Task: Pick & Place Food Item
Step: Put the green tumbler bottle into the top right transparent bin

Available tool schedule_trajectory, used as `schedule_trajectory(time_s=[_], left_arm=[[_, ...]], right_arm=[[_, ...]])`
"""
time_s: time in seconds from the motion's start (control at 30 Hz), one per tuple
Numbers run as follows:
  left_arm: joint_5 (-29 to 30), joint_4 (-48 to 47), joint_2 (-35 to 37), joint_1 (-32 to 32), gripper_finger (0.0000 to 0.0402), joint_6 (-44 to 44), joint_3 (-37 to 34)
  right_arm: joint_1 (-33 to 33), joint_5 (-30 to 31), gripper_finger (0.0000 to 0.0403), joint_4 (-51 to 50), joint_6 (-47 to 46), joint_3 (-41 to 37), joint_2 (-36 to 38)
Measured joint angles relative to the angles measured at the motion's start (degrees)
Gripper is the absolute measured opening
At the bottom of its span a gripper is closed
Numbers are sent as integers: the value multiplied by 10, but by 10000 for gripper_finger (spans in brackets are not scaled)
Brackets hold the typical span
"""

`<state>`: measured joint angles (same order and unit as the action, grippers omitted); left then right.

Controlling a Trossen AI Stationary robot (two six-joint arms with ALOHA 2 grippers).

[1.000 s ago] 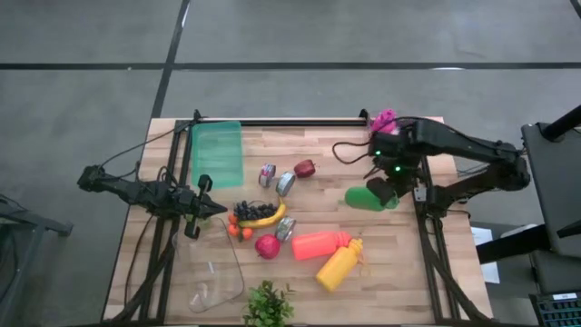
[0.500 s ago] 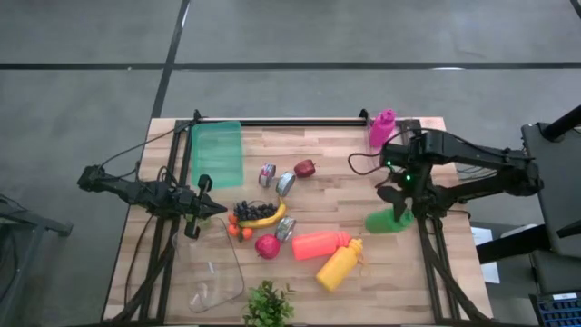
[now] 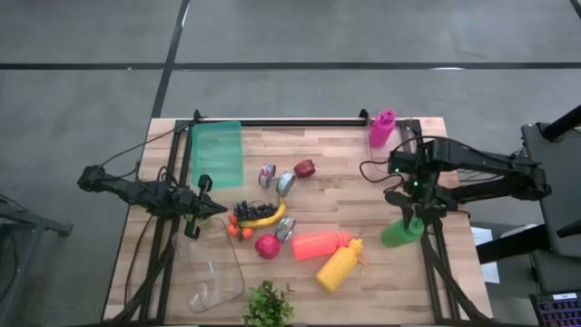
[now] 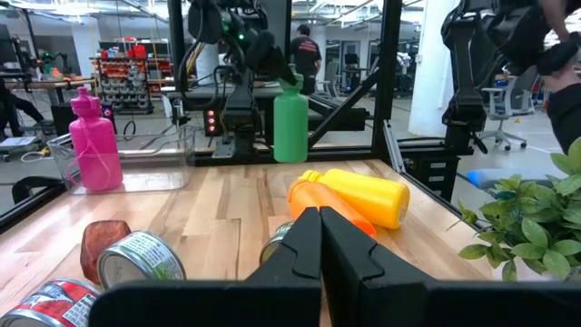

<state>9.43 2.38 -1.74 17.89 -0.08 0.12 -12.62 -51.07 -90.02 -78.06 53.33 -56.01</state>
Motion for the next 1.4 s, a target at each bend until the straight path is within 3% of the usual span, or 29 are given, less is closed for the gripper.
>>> schedule_trajectory(time_s=[0.47, 0.8, 1.4], left_arm=[[0, 0, 0, 0, 0, 0, 0], [0, 0, 0, 0, 0, 0, 0], [0, 0, 0, 0, 0, 0, 0]], right_arm=[[0, -18, 212, 0, 2, -75, 8], [0, -16, 240, 0, 0, -81, 7], [0, -14, 243, 0, 6, -95, 6]])
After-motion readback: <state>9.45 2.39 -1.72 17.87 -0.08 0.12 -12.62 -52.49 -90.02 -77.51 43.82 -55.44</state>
